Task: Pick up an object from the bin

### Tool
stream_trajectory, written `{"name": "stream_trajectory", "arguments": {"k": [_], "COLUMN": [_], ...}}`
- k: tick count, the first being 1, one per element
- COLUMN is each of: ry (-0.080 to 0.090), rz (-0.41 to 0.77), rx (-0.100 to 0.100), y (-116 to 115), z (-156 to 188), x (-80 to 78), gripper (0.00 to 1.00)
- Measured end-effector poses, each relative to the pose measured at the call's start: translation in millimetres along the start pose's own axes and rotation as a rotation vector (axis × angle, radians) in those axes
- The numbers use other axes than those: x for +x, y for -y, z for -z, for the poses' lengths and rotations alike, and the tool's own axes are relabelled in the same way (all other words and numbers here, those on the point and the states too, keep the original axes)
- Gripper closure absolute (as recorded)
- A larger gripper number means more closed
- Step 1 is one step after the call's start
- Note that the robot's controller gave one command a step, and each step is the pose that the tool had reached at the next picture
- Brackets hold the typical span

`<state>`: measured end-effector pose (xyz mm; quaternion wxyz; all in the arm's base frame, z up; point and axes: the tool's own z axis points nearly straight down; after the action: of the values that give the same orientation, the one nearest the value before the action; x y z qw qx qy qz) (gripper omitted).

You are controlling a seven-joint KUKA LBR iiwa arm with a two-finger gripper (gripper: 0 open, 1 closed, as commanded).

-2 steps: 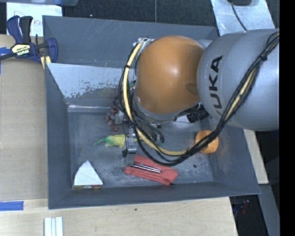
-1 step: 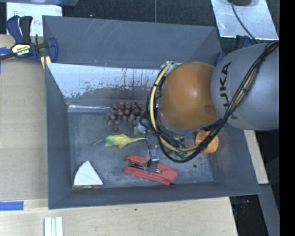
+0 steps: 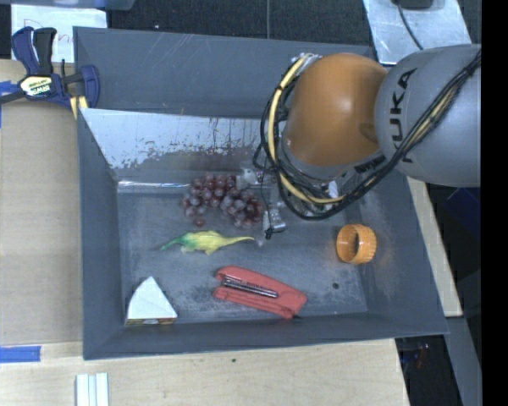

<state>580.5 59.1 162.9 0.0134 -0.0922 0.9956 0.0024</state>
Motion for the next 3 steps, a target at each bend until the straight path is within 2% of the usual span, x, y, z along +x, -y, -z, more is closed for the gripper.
{"name": "stream_trajectory", "arguments": {"k": [1,2,3], "ry": [-0.032,-0.023,-0.019], "rz": [-0.082,-0.159,-0.138], "rx": [0.005,0.001,0.004], "y": [12.6,4.1,-9.6], "z": [-61.2,-79.0,-86.6], "x": [96.7,13.1,79.4], "gripper": [0.00,0.00,1.00]}}
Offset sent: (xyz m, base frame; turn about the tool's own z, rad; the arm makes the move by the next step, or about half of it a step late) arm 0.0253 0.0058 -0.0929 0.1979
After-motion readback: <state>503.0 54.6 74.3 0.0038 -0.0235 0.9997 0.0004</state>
